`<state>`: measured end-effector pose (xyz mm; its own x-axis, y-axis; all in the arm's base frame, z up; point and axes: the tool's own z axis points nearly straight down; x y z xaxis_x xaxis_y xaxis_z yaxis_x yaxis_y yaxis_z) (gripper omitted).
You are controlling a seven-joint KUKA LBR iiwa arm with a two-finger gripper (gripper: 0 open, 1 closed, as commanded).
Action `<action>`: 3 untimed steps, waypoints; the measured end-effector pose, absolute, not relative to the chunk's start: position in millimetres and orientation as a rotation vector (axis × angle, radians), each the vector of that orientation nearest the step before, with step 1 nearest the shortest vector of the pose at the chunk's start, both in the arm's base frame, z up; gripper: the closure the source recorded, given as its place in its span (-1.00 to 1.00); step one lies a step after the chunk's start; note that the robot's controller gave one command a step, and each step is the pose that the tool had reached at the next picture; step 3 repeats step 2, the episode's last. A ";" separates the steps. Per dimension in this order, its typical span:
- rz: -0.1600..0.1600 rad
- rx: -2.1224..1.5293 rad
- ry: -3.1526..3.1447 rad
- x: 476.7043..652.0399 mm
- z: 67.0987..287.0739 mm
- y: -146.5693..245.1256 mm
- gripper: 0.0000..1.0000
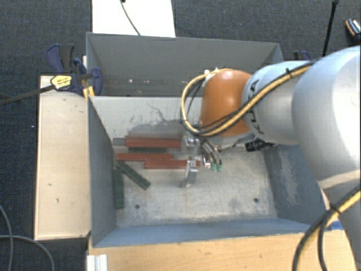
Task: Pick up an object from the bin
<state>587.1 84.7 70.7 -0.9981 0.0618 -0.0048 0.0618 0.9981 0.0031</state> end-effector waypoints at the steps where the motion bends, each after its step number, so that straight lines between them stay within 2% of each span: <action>1: 0.003 0.103 3.135 587.0 70.7 83.2 1.00; 2: 0.002 -0.187 3.125 566.4 242.6 90.5 1.00; 3: 0.002 -0.187 3.125 566.4 242.6 90.5 1.00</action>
Offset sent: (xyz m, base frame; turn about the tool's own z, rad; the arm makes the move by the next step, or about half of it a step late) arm 0.0000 0.0000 0.0000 0.0000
